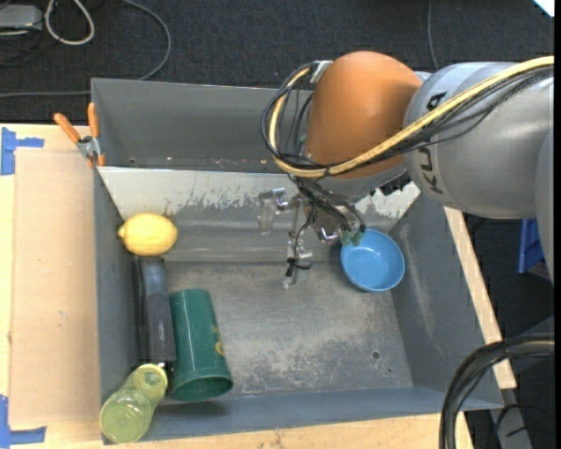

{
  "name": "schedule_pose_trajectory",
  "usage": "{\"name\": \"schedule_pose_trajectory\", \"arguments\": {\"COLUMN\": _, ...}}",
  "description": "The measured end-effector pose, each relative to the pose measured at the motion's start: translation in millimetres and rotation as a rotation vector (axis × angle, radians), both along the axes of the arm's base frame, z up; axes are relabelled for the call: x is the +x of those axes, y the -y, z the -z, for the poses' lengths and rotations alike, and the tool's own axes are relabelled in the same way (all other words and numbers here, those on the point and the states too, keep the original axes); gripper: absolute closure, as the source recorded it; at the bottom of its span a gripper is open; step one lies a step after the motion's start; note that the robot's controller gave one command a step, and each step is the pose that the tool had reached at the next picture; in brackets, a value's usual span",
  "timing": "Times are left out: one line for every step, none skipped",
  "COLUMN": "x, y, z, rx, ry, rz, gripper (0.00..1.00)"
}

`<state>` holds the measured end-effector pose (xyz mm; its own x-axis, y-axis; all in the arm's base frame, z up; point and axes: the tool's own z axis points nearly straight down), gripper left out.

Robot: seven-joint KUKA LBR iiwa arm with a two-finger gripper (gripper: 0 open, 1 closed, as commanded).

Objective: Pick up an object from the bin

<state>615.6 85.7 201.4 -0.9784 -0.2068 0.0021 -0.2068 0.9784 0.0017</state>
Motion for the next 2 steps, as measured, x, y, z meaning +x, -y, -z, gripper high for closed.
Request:
{"name": "schedule_pose_trajectory", "arguments": {"x": -75.7, "y": 11, "z": -18, "rx": 0.0, "ry": -0.003, "rz": 0.042, "gripper": 0.0}}
{"name": "schedule_pose_trajectory", "arguments": {"x": -61.6, "y": 41, "z": 55, "rx": -0.001, "ry": -0.008, "rz": -0.002, "gripper": 0.0}}
